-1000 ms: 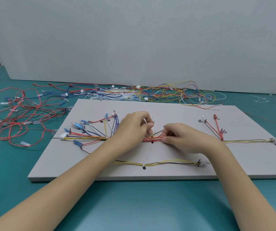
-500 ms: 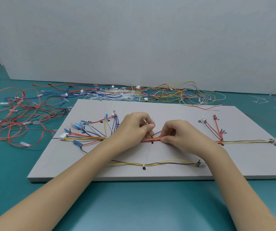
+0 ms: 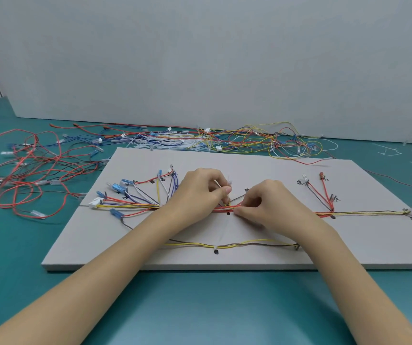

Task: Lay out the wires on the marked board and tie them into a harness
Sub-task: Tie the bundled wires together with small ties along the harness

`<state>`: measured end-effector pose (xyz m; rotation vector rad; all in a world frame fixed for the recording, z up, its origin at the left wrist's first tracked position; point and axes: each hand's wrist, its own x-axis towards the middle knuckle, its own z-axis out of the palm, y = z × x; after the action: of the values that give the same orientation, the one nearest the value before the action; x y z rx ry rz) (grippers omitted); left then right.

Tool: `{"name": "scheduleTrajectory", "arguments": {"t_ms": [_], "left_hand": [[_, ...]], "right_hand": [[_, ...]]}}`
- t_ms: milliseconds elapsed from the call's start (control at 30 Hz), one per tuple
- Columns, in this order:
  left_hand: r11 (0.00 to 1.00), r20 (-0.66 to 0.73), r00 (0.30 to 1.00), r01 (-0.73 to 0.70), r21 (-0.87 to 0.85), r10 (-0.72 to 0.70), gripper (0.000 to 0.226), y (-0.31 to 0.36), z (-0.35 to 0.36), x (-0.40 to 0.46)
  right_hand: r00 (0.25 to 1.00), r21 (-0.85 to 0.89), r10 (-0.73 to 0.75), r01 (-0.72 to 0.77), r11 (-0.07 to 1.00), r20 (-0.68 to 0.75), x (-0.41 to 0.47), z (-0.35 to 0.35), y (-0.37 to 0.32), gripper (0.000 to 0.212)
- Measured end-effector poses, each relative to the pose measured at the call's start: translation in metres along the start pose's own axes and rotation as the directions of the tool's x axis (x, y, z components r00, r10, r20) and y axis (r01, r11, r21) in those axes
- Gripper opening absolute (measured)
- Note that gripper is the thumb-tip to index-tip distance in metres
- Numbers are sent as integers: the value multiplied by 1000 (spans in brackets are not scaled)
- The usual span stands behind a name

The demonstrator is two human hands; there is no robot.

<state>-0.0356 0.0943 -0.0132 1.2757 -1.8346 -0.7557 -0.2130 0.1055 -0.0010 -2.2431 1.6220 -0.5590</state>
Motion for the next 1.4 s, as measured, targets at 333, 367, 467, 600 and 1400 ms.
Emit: {"name": "scheduleTrajectory", "arguments": {"t_ms": [333,367,467,600,1400], "left_hand": [[999,-19,999,45,-21,-45,14,3,-1,0],[998,-19,999,50,-25,-50,13,3,-1,0],[998,-20,998,63,-29,-64,13,3,-2,0],[996,-86,992,91,26,-89,8,-2,-1,0],[986,-93,983,161,35,-157,16,3,3,-4]], "right_hand": [[999,-260,45,-51,964,-28,-1,10,-25,10],[999,-280,45,-51,959,-26,0,10,-28,8],[998,-285,62,-63,956,-11,3,9,-32,6],[994,-199,112,-111,974,-1,0,9,-25,17],[997,670,71,-49,740,-5,0,10,-4,10]]}}
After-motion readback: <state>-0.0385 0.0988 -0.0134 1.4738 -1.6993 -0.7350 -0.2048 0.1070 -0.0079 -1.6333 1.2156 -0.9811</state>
